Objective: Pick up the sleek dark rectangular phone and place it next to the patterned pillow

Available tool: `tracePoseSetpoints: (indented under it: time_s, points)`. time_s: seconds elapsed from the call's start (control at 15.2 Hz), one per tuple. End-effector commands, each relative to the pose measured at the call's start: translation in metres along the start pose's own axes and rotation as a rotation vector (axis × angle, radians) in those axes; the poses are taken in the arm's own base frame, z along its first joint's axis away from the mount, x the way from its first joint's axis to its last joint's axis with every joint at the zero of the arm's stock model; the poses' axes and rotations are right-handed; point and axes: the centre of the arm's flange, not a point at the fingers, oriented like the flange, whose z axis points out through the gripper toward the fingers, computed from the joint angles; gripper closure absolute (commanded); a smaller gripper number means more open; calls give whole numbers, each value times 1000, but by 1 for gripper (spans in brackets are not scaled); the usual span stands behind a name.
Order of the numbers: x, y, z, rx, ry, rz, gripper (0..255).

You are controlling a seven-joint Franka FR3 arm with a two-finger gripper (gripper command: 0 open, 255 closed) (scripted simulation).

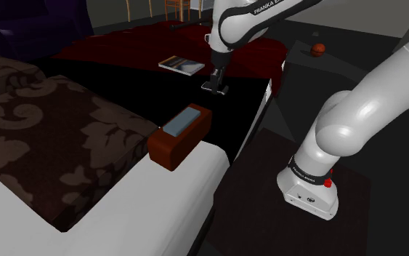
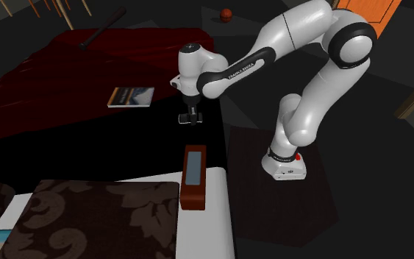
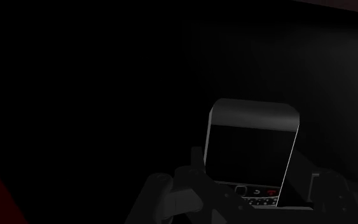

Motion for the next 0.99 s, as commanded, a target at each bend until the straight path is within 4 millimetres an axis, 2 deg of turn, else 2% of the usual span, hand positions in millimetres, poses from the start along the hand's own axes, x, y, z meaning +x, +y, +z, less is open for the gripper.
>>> tracePoseSetpoints:
  time_s: [0.0,0.92]
  points:
    - [-1,1,-11,0,0,0,255]
    - [1,5,-85,0,0,0,255]
